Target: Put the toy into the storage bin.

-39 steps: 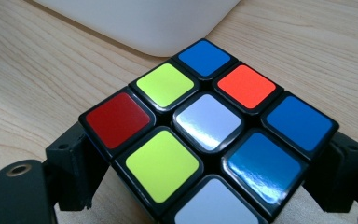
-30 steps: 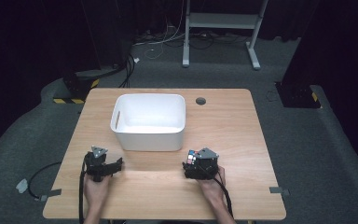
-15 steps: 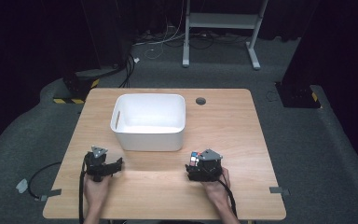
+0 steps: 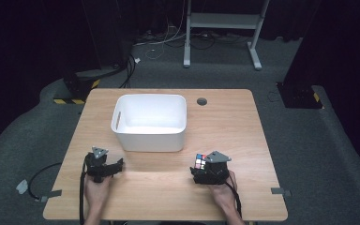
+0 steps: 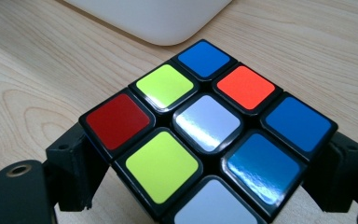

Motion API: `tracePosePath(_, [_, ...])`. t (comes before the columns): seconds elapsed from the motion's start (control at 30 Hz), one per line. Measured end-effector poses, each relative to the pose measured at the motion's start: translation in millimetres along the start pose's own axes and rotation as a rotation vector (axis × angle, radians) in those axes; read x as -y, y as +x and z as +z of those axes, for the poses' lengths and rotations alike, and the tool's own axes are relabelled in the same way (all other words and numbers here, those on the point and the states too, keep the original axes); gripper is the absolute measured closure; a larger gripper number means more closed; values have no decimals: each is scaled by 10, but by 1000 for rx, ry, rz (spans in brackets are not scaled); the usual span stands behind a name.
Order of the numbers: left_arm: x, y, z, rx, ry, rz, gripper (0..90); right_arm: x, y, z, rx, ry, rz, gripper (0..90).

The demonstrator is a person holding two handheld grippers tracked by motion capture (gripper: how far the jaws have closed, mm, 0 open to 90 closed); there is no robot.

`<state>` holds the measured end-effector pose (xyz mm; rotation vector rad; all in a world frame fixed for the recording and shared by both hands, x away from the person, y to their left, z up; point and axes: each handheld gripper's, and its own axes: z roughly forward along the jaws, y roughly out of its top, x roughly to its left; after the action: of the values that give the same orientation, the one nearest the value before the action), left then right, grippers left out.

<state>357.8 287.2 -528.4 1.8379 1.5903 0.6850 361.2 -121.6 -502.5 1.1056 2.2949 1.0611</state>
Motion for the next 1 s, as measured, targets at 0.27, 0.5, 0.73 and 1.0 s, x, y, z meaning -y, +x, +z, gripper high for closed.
tracePosePath(0.27, [0,0,0,0,0,0,148,-16,1,-51,-2,6,-2,139])
tracePosePath(0.5, [0,0,0,0,0,0,148,-58,7,-112,-21,0,-6,138])
tracePosePath(0.73, [0,0,0,0,0,0,148,-115,-3,-142,-38,5,-19,138])
tracePosePath(1.0, [0,0,0,0,0,0,148,-204,-22,-232,-72,-19,-27,138])
